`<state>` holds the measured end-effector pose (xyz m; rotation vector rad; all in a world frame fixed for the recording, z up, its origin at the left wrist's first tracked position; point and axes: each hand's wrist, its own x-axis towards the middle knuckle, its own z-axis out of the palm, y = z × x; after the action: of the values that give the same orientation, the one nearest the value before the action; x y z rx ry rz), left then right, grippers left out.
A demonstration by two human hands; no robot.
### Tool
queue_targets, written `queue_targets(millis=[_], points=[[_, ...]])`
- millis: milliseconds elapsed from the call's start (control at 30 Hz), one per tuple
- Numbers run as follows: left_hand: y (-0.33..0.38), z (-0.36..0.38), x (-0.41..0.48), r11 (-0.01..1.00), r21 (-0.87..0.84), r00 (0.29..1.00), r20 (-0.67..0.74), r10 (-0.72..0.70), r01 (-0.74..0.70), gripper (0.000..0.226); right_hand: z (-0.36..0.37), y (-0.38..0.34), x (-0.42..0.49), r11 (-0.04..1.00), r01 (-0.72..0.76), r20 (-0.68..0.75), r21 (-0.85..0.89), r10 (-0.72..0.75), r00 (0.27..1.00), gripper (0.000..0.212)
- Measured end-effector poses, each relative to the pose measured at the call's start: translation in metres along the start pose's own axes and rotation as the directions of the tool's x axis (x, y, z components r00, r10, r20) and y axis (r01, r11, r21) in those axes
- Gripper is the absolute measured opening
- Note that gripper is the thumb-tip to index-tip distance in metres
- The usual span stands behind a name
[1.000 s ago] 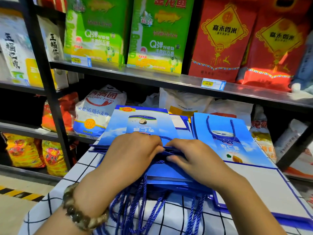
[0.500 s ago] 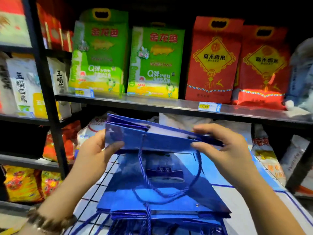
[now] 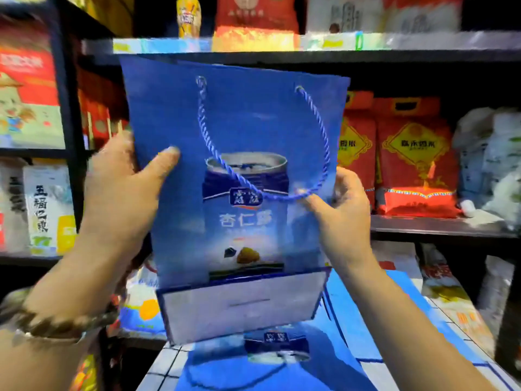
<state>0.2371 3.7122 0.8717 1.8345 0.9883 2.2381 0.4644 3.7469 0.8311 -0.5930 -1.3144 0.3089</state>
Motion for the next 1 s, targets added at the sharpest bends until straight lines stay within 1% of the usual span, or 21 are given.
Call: queue_targets(millis=[33,100,167,233,300,367,400,467,500,567,633,667,700,767,833,900,967,1000], points=[[0.004,0.001,0.012,0.999,0.042,1.0,-0.012,0.022,-0.021,0.027,-0.003,-0.01,0.008,0.998,0.05,-0.014,-0.035,-0.05,0.999,0.034],[0.001,0.013,0.028,0.997,0.072,1.0,0.007,0.01,-0.01,0.049,-0.016,-0.021,0.024,0.99,0.053,0.016,-0.129,-0.051,0.999,0.036],[-0.005,0.036,0.03,0.996,0.069,0.996,0.07,-0.056,0.051,0.062,-0.036,-0.018,0.032,0.967,-0.032,0.071,-0.252,0.051,0.996,0.045],[-0.013,0.064,0.019,0.991,0.027,0.976,0.171,-0.134,0.131,0.071,-0.061,-0.007,0.03,0.919,-0.125,0.1,-0.374,0.174,0.98,0.055],[-0.026,0.093,-0.001,0.98,0.049,0.938,0.286,-0.198,0.192,0.079,-0.087,0.006,0.02,0.842,-0.193,0.085,-0.504,0.27,0.959,0.05],[-0.038,0.124,-0.025,0.962,0.152,0.871,0.41,-0.27,0.227,0.092,-0.118,0.017,0.01,0.75,-0.22,0.05,-0.624,0.319,0.946,0.044],[-0.042,0.14,-0.036,0.954,0.189,0.829,0.475,-0.295,0.232,0.094,-0.133,0.021,0.006,0.693,-0.231,0.028,-0.683,0.341,0.94,0.044],[-0.05,0.172,-0.056,0.938,0.225,0.741,0.576,-0.346,0.263,0.091,-0.161,0.028,0.002,0.579,-0.253,-0.02,-0.775,0.377,0.926,0.048],[-0.054,0.188,-0.065,0.928,0.244,0.705,0.604,-0.371,0.28,0.086,-0.174,0.033,0.0,0.521,-0.265,-0.042,-0.811,0.401,0.915,0.049],[-0.058,0.217,-0.084,0.906,0.308,0.642,0.639,-0.423,0.29,0.077,-0.198,0.044,-0.003,0.371,-0.298,-0.099,-0.88,0.471,0.877,0.051],[-0.067,0.241,-0.105,0.885,0.386,0.575,0.675,-0.463,0.259,0.081,-0.218,0.059,-0.01,0.224,-0.3,-0.136,-0.927,0.545,0.827,0.05],[-0.073,0.249,-0.115,0.874,0.424,0.541,0.689,-0.483,0.24,0.084,-0.225,0.068,-0.015,0.165,-0.29,-0.143,-0.943,0.585,0.798,0.048],[-0.08,0.256,-0.124,0.86,0.461,0.512,0.696,-0.504,0.22,0.086,-0.229,0.077,-0.02,0.128,-0.272,-0.141,-0.954,0.61,0.78,0.046],[-0.09,0.267,-0.138,0.826,0.545,0.479,0.692,-0.54,0.143,0.084,-0.235,0.094,-0.03,0.103,-0.256,-0.131,-0.961,0.647,0.751,0.042],[-0.097,0.274,-0.147,0.802,0.59,0.476,0.681,-0.556,0.093,0.072,-0.238,0.111,-0.039,0.101,-0.256,-0.133,-0.961,0.643,0.754,0.05],[-0.103,0.278,-0.155,0.778,0.625,0.453,0.676,-0.581,0.065,0.065,-0.24,0.127,-0.047,0.088,-0.266,-0.143,-0.96,0.664,0.734,0.05],[-0.112,0.28,-0.164,0.74,0.673,0.419,0.67,-0.613,0.005,0.064,-0.238,0.143,-0.056,0.075,-0.297,-0.153,-0.952,0.724,0.672,0.046],[-0.115,0.28,-0.168,0.727,0.687,0.414,0.667,-0.619,-0.019,0.062,-0.238,0.149,-0.059,0.079,-0.316,-0.158,-0.945,0.738,0.656,0.046]])
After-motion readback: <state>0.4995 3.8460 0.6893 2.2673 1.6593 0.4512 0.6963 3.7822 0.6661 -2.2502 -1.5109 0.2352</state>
